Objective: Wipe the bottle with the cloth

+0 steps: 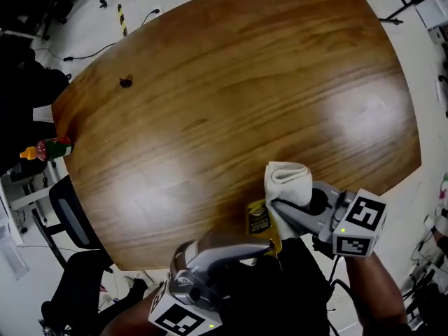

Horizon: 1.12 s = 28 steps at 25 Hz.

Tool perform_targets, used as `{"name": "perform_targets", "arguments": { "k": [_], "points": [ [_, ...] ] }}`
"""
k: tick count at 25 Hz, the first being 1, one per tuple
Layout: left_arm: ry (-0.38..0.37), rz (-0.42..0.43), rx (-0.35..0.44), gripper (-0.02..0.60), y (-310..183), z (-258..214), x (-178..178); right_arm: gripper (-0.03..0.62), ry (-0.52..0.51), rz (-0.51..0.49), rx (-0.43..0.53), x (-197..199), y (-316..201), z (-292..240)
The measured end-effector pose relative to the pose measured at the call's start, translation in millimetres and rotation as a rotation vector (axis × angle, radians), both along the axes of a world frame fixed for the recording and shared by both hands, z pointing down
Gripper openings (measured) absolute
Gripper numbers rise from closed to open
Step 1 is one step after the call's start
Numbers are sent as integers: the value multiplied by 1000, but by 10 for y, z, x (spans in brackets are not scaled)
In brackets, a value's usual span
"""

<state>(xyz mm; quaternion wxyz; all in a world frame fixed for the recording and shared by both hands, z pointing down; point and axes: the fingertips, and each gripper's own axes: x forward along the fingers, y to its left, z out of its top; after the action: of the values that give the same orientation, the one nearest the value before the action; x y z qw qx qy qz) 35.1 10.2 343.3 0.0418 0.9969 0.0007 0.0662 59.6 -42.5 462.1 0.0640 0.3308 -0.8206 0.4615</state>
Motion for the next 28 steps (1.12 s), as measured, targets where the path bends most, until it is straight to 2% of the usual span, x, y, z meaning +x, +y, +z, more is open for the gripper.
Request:
{"name": "perform_targets", "arguments": {
  "k": [4,8,10,12,14,18,20,24,26,28],
  "points": [
    [14,-7,6,160,-22,-17,7,71,185,-94,-29,-40,5,126],
    [29,-9,9,160,-18,-18,43,71,394,-200,-11,-62,40,265],
    [35,-11,15,160,-26,-27,68,71,464,-240,18,-62,49,303],
    [40,-14,19,160,-26,-36,73,71,483,-266,30,-61,54,317],
    [45,-14,15,160,-7,-49,68,71,411,-262,9,-34,-4,243],
    [60,-7,1,160,1,-90,100,71,68,-162,-56,118,-446,-286],
    [66,-4,-1,161,-6,-96,102,71,-77,-168,-76,82,-677,-567],
    [60,-23,12,160,-6,-91,120,71,-276,-318,-198,-291,-719,-735],
    [53,-32,25,160,3,-84,132,71,-299,-420,-266,-487,-551,-647],
    [48,-36,34,160,12,-79,138,71,-267,-490,-283,-582,-419,-539]
  ]
}}
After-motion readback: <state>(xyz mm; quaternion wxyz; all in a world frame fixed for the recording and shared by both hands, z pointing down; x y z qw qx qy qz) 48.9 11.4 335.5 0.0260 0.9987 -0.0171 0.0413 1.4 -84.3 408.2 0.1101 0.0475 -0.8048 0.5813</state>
